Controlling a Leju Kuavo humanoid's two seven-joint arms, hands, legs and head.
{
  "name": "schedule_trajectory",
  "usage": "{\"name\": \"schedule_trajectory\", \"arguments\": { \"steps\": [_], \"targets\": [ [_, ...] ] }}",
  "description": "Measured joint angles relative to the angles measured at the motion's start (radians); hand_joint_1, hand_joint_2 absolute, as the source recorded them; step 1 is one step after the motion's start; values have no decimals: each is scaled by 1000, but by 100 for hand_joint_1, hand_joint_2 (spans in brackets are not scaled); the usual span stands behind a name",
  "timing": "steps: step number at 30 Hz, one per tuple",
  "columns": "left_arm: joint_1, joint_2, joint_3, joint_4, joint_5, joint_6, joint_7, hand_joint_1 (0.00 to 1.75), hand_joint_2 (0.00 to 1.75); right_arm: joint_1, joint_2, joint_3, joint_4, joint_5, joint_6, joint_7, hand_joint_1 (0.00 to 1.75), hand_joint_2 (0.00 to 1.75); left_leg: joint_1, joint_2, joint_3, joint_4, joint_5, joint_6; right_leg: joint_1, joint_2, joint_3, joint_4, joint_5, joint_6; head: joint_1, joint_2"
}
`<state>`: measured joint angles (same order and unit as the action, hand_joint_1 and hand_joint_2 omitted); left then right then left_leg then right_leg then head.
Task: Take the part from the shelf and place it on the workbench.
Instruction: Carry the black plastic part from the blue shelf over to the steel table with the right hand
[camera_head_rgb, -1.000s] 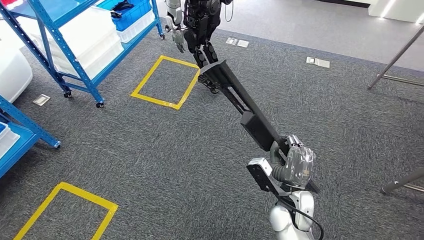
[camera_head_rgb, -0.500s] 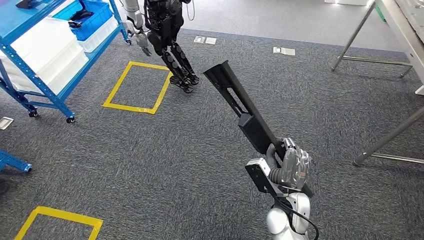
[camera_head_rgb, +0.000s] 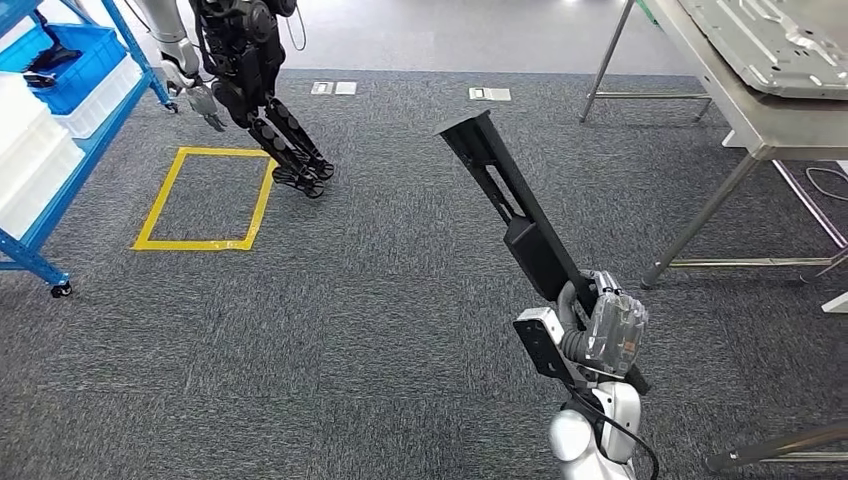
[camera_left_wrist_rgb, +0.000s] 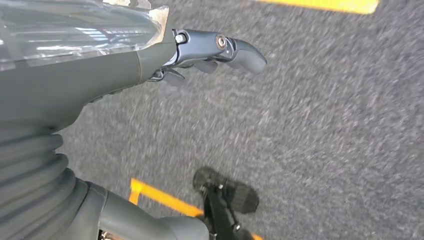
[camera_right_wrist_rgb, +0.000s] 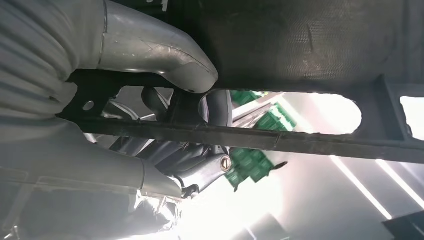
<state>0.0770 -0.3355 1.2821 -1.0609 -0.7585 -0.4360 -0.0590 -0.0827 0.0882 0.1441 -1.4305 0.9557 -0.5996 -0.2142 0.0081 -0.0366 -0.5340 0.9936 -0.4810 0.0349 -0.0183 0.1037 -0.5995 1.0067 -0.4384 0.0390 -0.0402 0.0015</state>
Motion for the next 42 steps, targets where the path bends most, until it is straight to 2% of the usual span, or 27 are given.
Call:
{"name": "schedule_trajectory", "arguments": {
  "steps": [1, 3, 5, 6, 7, 8, 9, 11, 12, 14, 16, 18, 20, 21, 22, 23, 25, 27, 29, 30, 32, 34, 36, 37, 39, 41, 42],
  "targets": [
    [-6, 1, 4, -1, -13, -2, -8, 0, 175, 2, -5, -2, -4, -1, -2, 2, 175, 175, 0, 12, -1, -6, 5, 8, 1, -24, -17, 29, -16, -1, 3, 0],
    [-14, 5, 12, 2, -38, -4, -23, 0, 175, 6, -14, -7, -12, -2, -6, 5, 175, 175, -2, 37, -3, -10, 10, 17, 4, -76, -75, 149, -73, -8, 11, 0],
    [-21, 10, 21, 9, -58, -3, -36, 0, 175, 15, -19, -13, -17, -2, -7, 9, 175, 175, -6, 64, -5, -10, 11, 18, 3, -90, -129, 273, -119, -8, 14, 0],
    [-26, 13, 24, 14, -66, -1, -43, 0, 175, 22, -22, -17, -20, -2, -8, 12, 175, 175, -8, 77, -6, -10, 10, 18, 3, -92, -132, 287, -121, -3, 14, 0],
    [-32, 17, 26, 20, -73, 0, -48, 0, 175, 28, -24, -21, -23, -2, -8, 14, 175, 175, -9, 89, -6, -10, 10, 18, 3, -96, -113, 258, -107, 4, 15, 0],
    [-37, 20, 27, 25, -78, 2, -51, 0, 175, 32, -27, -25, -27, -1, -8, 15, 175, 175, -9, 100, -5, -10, 10, 17, 4, -106, -74, 190, -84, 10, 15, 0],
    [-41, 23, 28, 30, -81, 3, -54, 0, 175, 34, -29, -28, -31, -1, -9, 16, 175, 175, -11, 111, -3, -9, 9, 16, 6, -132, -27, 107, -60, 11, 16, 0],
    [-47, 27, 28, 39, -87, 6, -60, 0, 175, 33, -31, -31, -41, 0, -9, 17, 175, 175, -17, 131, 0, -8, 5, 9, 13, -171, 35, -5, -28, 3, 14, 0],
    [-51, 31, 28, 44, -90, 8, -63, 0, 175, 34, -31, -33, -44, 1, -10, 17, 175, 175, -19, 141, 1, -7, 4, 5, 16, -178, 43, -22, -22, -4, 14, 0],
    [-59, 37, 28, 54, -97, 12, -69, 0, 175, 37, -33, -39, -50, 1, -10, 18, 175, 175, -18, 157, 3, -7, 2, -6, 14, -154, 38, -25, -15, -16, 12, 0],
    [-68, 43, 28, 63, -101, 14, -74, 0, 175, 41, -35, -45, -55, 2, -11, 19, 175, 175, -12, 123, -6, 20, -22, -19, 8, -132, 38, -31, -7, -27, 9, 0],
    [-72, 49, 29, 74, -104, 17, -77, 0, 175, 41, -34, -47, -59, 3, -11, 20, 175, 175, -5, 61, -48, 123, -84, -31, 6, -111, 40, -33, -2, -35, 4, 0],
    [-73, 57, 29, 86, -110, 21, -80, 0, 175, 42, -33, -48, -60, 8, -11, 22, 175, 175, -1, 39, -107, 250, -137, -37, 7, -86, 37, -30, 0, -38, 1, 0],
    [-74, 60, 29, 92, -113, 23, -82, 0, 175, 43, -32, -49, -60, 11, -11, 24, 175, 175, 1, 36, -122, 278, -139, -39, 7, -73, 37, -29, 1, -38, 1, 0],
    [-75, 63, 29, 98, -116, 26, -84, 0, 175, 44, -32, -51, -60, 15, -11, 26, 175, 175, 3, 34, -118, 266, -120, -39, 7, -59, 36, -26, 1, -38, 1, 0],
    [-77, 67, 29, 103, -119, 28, -86, 0, 175, 44, -32, -52, -61, 17, -11, 28, 175, 175, 5, 30, -95, 216, -85, -38, 7, -46, 36, -24, 1, -38, 1, 0],
    [-80, 75, 29, 112, -123, 30, -89, 0, 175, 44, -32, -56, -65, 19, -11, 31, 175, 175, 12, -12, -31, 78, -24, -36, 7, -21, 34, -20, 3, -33, 1, 0],
    [-84, 82, 28, 119, -124, 31, -91, 0, 175, 43, -31, -59, -71, 20, -11, 33, 175, 175, 12, -40, -1, 10, -6, -31, 8, 0, 24, -17, 8, -23, 1, 0],
    [-88, 86, 28, 124, -125, 31, -92, 0, 175, 45, -30, -62, -75, 22, -12, 33, 175, 175, 7, -22, -4, 5, -2, -19, 4, 20, 11, -20, 16, -9, 1, 0],
    [-90, 87, 28, 126, -126, 31, -92, 0, 175, 47, -30, -65, -77, 22, -12, 33, 175, 175, 6, -10, -4, 0, 3, -11, 3, 17, 3, -15, 15, -4, 2, 0],
    [-94, 89, 27, 128, -127, 31, -93, 0, 175, 48, -31, -69, -80, 23, -12, 33, 175, 175, 7, 16, -6, -11, 14, 6, 5, -26, -33, 44, -16, -6, 8, 0],
    [-93, 91, 28, 132, -127, 31, -94, 0, 175, 48, -30, -71, -82, 22, -13, 33, 175, 175, 4, 43, -10, -14, 18, 12, 6, -78, -96, 181, -80, -14, 15, 0],
    [-93, 93, 28, 135, -127, 31, -94, 0, 175, 52, -30, -72, -82, 22, -13, 34, 175, 175, 2, 72, -13, -13, 18, 13, 4, -92, -137, 284, -117, -9, 16, 0],
    [-93, 93, 28, 137, -127, 31, -94, 0, 175, 54, -30, -72, -82, 22, -13, 34, 175, 175, 1, 85, -13, -13, 18, 12, 3, -96, -129, 280, -113, -3, 16, 0],
    [-94, 93, 28, 140, -127, 31, -94, 0, 175, 55, -31, -73, -83, 22, -13, 34, 175, 175, 1, 109, -10, -12, 16, 10, 2, -119, -52, 156, -71, 12, 17, 0],
    [-95, 95, 28, 143, -128, 32, -94, 0, 175, 52, -30, -73, -84, 22, -13, 34, 175, 175, -6, 129, -8, -9, 12, 1, 6, -162, 26, 20, -34, 13, 18, 0],
    [-96, 96, 28, 144, -129, 33, -94, 0, 175, 52, -30, -73, -84, 22, -13, 34, 175, 175, -9, 138, -6, -7, 10, -4, 7, -173, 44, -13, -26, 8, 17, 0]
  ]
}}
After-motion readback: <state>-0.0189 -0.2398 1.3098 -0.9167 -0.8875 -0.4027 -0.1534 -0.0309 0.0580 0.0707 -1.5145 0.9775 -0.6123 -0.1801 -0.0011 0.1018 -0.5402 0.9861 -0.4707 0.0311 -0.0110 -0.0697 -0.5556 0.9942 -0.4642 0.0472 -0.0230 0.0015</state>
